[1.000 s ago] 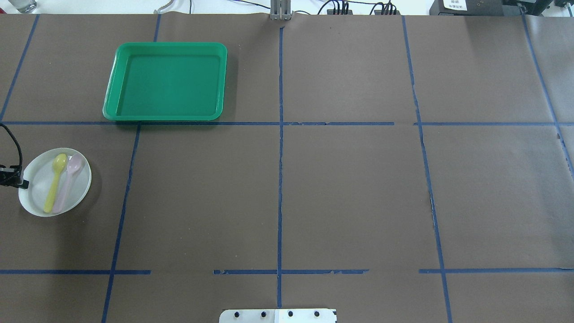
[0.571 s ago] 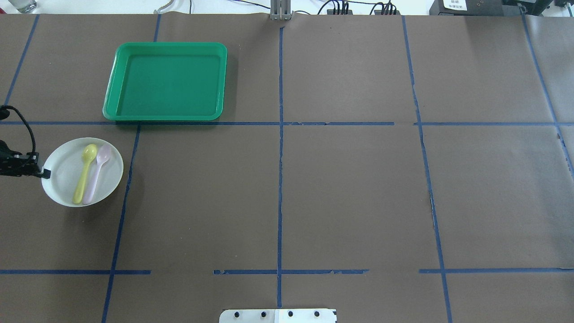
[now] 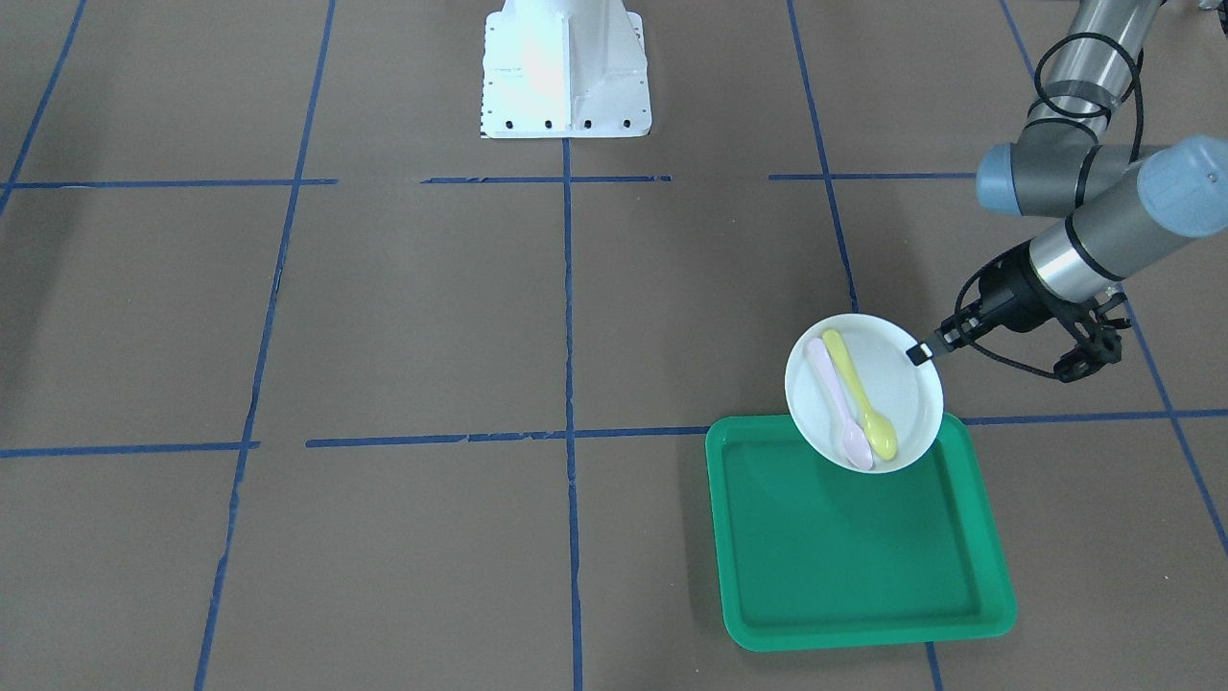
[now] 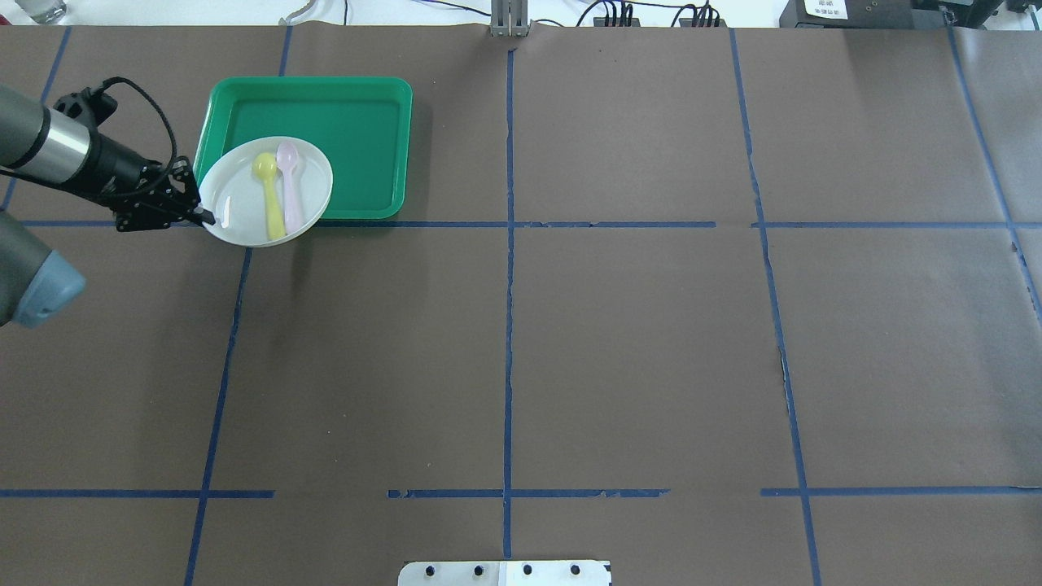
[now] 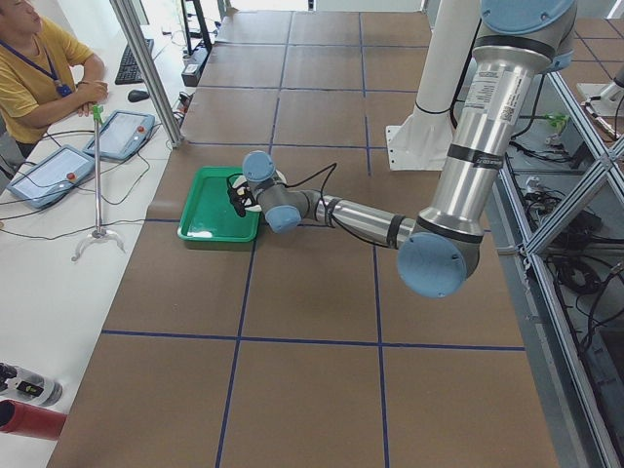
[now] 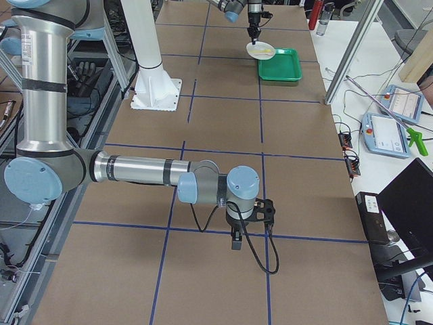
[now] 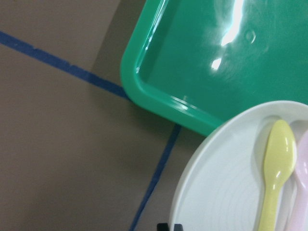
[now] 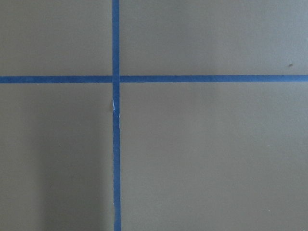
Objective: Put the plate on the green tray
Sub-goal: 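Lift the plate with the left gripper and carry it onto the green tray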
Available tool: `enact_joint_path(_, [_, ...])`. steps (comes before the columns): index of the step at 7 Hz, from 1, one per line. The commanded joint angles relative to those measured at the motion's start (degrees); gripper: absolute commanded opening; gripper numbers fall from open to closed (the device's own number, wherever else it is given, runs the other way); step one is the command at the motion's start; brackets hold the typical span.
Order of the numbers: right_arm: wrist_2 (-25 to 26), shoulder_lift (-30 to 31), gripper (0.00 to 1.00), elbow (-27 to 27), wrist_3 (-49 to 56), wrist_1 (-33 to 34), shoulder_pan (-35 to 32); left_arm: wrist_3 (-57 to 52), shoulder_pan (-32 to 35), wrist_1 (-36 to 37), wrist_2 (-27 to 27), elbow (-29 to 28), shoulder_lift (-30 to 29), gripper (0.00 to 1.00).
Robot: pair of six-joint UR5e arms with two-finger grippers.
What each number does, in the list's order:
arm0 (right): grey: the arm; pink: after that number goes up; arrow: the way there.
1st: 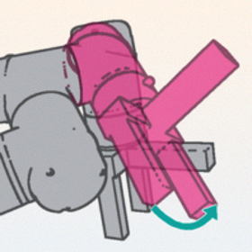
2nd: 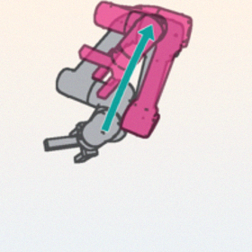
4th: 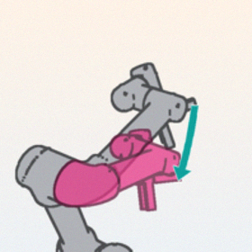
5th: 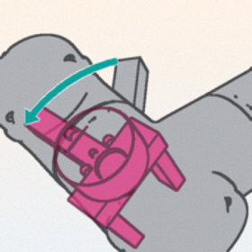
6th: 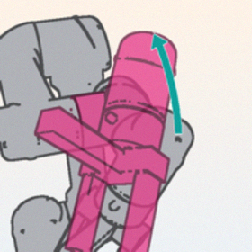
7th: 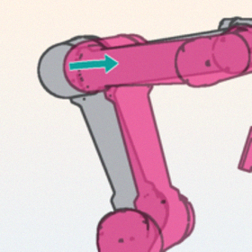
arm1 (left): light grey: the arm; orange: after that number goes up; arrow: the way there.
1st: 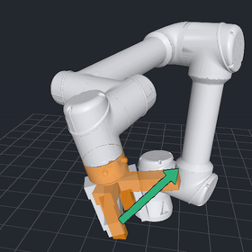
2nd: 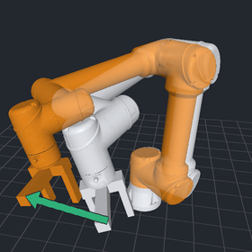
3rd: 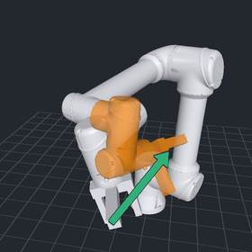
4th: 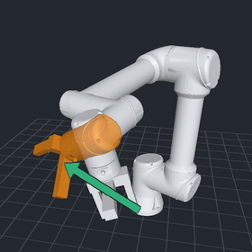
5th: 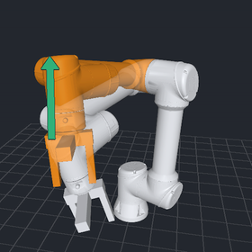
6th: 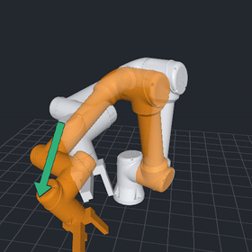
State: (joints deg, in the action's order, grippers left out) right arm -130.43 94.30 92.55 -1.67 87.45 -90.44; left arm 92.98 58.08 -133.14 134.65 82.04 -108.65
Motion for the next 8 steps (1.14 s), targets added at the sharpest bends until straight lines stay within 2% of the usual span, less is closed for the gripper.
enact_joint_path(1, [0.00,0.00,1.00,0.00,0.00,0.00,0.00,11.57,-0.25,-0.10,-9.72,-10.45,-7.60,0.00])
enact_joint_path(2, [0.00,0.00,1.00,0.00,0.00,0.00,0.00,15.43,-0.51,-0.10,-13.41,-15.45,-11.45,0.00])
enact_joint_path(3, [0.00,0.00,1.00,0.00,0.00,0.00,0.00,16.26,-1.03,-0.19,-13.71,-15.85,-12.01,0.00])
enact_joint_path(5, [0.00,0.00,1.00,0.00,0.00,0.00,0.00,15.57,-4.10,-3.94,-13.71,-14.46,-11.15,0.57])
enact_joint_path(6, [0.00,0.00,1.00,0.00,0.00,0.00,0.00,15.21,-4.12,-4.05,-13.45,-10.27,-8.62,0.74])
enact_joint_path(7, [0.00,0.00,1.00,0.00,0.00,0.00,0.00,12.60,-3.59,-3.88,-13.01,-2.83,-3.20,0.72])
enact_joint_path(8, [-0.09,0.00,1.00,0.00,0.00,0.00,0.00,4.13,-3.07,-3.44,-10.74,2.20,2.34,0.72])
